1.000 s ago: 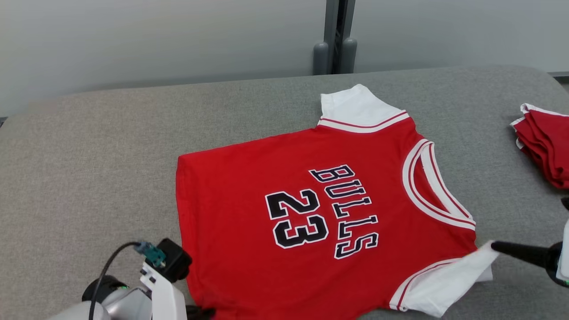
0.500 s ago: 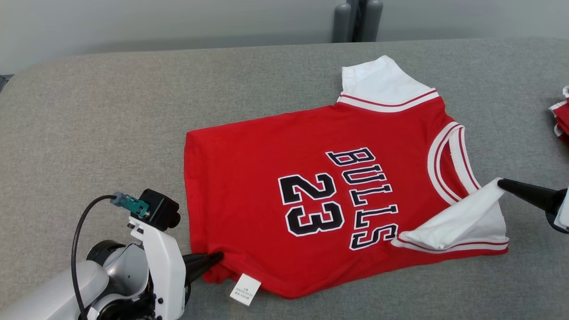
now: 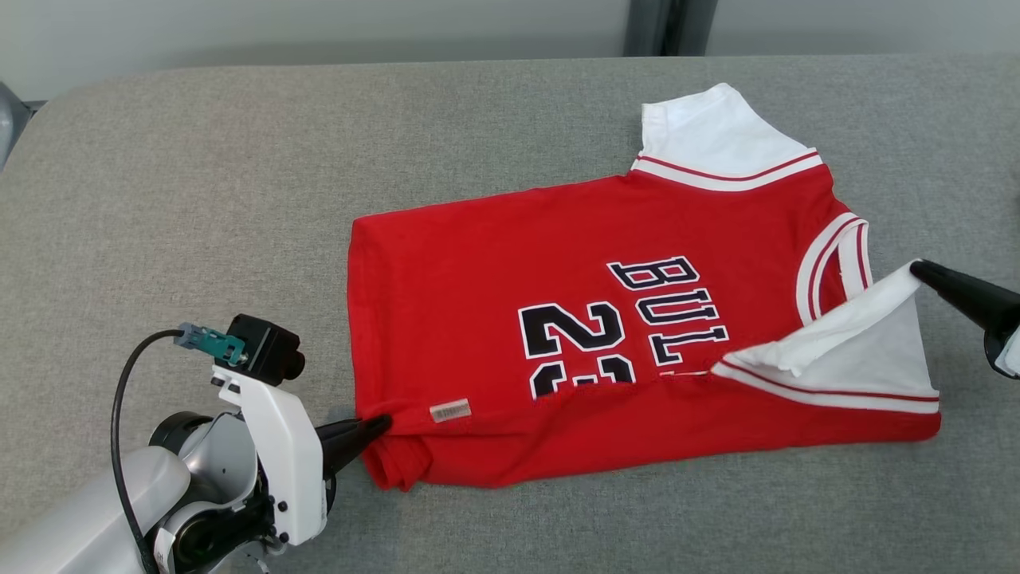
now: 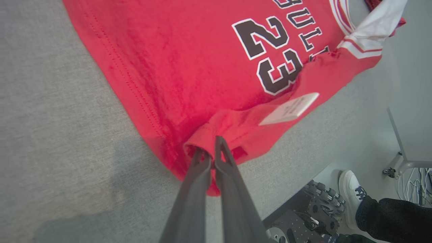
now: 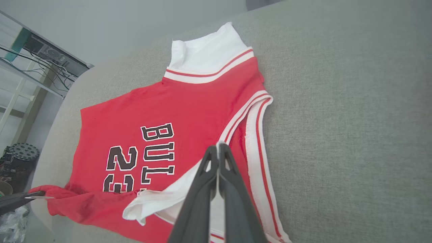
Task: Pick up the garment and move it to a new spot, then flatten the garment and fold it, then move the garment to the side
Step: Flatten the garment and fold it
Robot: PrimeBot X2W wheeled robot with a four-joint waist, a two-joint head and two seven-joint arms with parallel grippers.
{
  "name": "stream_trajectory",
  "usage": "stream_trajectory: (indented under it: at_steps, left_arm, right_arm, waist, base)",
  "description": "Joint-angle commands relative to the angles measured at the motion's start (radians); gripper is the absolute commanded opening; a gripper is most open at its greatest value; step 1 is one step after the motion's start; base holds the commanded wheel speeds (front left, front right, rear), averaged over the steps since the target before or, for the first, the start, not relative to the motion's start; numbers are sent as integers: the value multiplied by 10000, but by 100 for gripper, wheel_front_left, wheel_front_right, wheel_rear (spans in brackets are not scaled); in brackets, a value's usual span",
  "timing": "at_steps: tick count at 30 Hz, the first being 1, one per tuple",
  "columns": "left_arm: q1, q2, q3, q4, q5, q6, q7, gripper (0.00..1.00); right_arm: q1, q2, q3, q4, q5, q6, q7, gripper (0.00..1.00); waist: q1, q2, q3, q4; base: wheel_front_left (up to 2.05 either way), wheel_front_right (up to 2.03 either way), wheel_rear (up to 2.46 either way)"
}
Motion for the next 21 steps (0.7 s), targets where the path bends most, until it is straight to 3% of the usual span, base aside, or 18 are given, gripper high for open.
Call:
stream_trajectory:
  at_steps: [1,21]
  left_arm:
    - [-175,5,25,75,95,-68,-34,0]
    - [-765,-637,-120,1194,745,-238,-414,0]
  right_arm:
    - [-114,13,-77,29,-128,-1,-193,0]
    - [-211,274,-321,167,-832,-1,-1242,0]
  waist:
    - [0,-1,11,21]
    - [0,-1,354,87]
  base:
    - [0,0,0]
    - [0,0,0]
